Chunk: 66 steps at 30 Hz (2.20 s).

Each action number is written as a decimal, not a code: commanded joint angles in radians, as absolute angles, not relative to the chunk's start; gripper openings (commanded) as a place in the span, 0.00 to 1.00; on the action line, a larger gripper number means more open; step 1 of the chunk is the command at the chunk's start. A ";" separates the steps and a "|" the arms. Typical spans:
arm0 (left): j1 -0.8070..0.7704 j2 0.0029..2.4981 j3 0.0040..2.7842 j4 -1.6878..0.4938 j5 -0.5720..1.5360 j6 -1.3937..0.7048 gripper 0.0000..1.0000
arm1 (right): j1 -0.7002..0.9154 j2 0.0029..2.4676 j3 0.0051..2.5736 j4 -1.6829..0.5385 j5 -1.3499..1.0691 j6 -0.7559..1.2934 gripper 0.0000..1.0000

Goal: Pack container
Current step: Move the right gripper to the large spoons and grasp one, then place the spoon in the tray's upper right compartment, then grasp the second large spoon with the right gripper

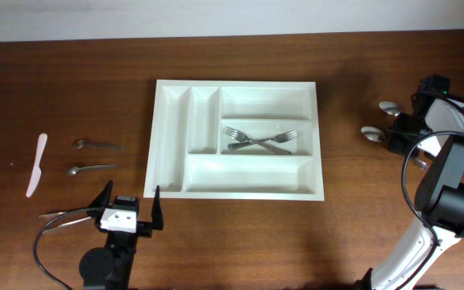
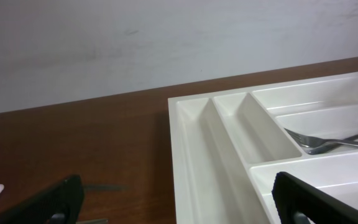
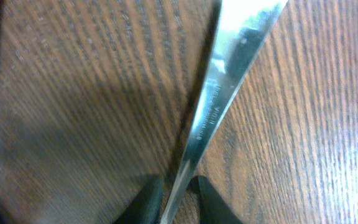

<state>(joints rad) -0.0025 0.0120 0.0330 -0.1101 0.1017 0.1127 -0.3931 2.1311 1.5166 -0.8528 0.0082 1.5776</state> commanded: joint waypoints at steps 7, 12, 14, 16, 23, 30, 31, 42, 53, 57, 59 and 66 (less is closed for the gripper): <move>-0.004 0.006 0.027 -0.108 0.109 0.126 0.99 | -0.318 2.142 1.781 -0.962 0.010 1.357 0.04; -0.004 0.006 0.027 -0.108 0.109 0.126 0.99 | -0.159 2.141 1.995 -1.075 -0.037 1.357 0.04; -0.004 0.006 0.027 -0.108 0.109 0.126 0.99 | -0.079 2.141 2.032 -1.074 -0.081 1.374 0.04; -0.004 0.006 0.027 -0.108 0.109 0.126 0.99 | -0.010 2.142 2.034 -1.075 -0.093 1.433 0.04; -0.004 0.006 0.027 -0.108 0.109 0.126 0.99 | 0.240 2.149 2.033 -1.028 -0.063 1.676 0.07; -0.004 0.006 0.027 -0.108 0.109 0.126 0.99 | 0.358 2.152 2.032 -1.009 0.009 1.850 0.13; -0.004 0.006 0.027 -0.108 0.109 0.126 0.99 | 0.358 2.155 2.032 -1.003 0.012 1.850 0.13; -0.004 0.006 0.027 -0.108 0.109 0.126 0.99 | 0.093 2.166 2.032 -1.039 0.167 1.495 0.99; -0.004 0.006 0.027 -0.108 0.109 0.126 0.99 | -0.318 2.296 2.030 -1.053 0.004 1.409 0.99; -0.004 0.006 0.027 -0.108 0.109 0.126 0.99 | -0.356 2.338 2.030 -1.107 0.003 1.514 0.99; -0.004 0.006 0.027 -0.108 0.109 0.126 0.99 | -0.363 2.359 2.030 -1.105 0.010 1.559 0.99; -0.004 0.006 0.027 -0.108 0.109 0.126 0.99 | -0.363 2.364 2.030 -1.044 0.065 1.659 0.99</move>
<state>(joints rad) -0.0025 0.0116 0.0330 -0.1101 0.1017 0.1127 -0.3595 2.3516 2.0197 -1.0641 0.0292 1.6028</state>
